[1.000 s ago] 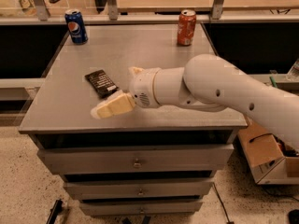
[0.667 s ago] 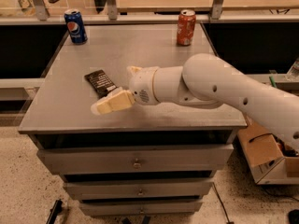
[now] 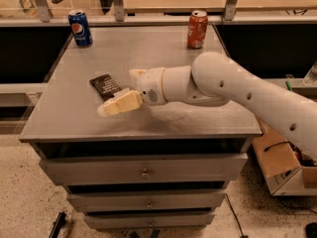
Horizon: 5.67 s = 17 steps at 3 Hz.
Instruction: Move rxbar chocolate near pepsi can
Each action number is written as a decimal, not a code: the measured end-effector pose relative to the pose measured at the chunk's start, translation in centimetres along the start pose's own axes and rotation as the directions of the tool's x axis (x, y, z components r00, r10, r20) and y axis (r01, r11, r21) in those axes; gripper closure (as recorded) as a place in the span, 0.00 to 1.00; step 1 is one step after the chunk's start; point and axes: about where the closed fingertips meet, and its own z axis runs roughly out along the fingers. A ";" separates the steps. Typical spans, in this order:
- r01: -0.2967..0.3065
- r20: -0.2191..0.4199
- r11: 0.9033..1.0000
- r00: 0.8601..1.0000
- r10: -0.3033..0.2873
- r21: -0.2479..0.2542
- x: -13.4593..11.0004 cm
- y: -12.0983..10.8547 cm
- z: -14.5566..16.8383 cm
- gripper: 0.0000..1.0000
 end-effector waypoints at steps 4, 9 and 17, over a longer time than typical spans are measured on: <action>0.027 0.013 1.000 1.000 -0.028 0.012 -1.3 -0.1 3.2 0.00; 0.014 0.008 0.994 1.000 -0.015 0.106 -1.6 -2.5 5.0 0.00; 0.022 -0.109 0.996 0.994 -0.012 0.090 2.2 -3.2 6.0 0.41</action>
Offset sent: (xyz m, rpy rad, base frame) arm 0.0038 0.0027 0.0028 0.0113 0.0060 0.0378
